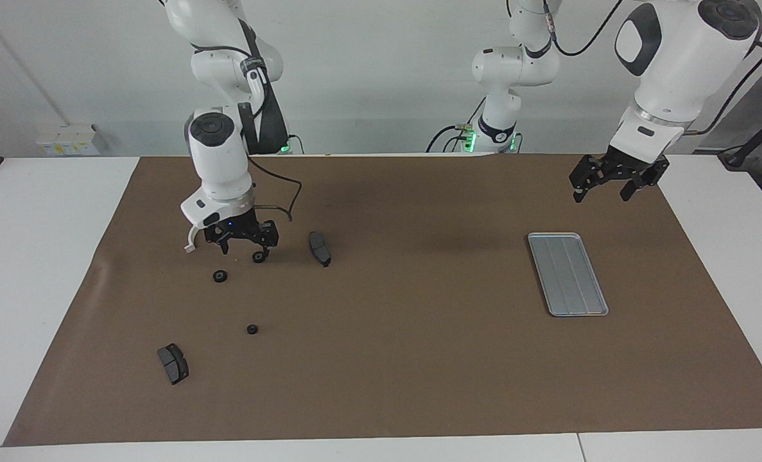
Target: Place bearing gear from tray to pile
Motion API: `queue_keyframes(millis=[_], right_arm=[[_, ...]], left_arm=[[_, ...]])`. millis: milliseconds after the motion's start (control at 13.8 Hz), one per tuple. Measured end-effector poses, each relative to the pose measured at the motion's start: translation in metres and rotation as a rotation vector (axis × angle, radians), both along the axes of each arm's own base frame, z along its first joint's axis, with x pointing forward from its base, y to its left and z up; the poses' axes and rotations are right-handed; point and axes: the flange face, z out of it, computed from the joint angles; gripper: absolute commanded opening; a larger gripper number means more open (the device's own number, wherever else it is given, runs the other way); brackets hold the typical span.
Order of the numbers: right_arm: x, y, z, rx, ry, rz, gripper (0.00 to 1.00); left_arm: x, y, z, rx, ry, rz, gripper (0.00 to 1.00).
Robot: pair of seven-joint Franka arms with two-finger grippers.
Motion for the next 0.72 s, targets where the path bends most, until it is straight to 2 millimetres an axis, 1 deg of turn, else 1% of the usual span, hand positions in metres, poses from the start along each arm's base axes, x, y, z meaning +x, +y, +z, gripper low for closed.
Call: queue_keyframes(millis=[217, 289, 362, 579, 723], right_arm=[[0.015, -0.014, 0.061, 0.022, -0.02, -0.037, 1.0], [0.017, -0.018, 0.081, 0.026, -0.019, -0.039, 1.0], [0.018, -0.022, 0.096, 0.029, -0.014, -0.046, 1.0], [0.017, -0.033, 0.134, 0.055, -0.001, -0.077, 1.0], [0.01, -0.042, 0.153, 0.052, 0.011, -0.088, 1.0]], left_arm=[[0.0, 0.0, 0.0, 0.0, 0.0, 0.0, 1.0], [0.0, 0.0, 0.0, 0.0, 0.0, 0.0, 1.0], [0.0, 0.0, 0.0, 0.0, 0.0, 0.0, 1.0], [0.0, 0.0, 0.0, 0.0, 0.0, 0.0, 1.0], [0.0, 0.0, 0.0, 0.0, 0.0, 0.0, 1.0]])
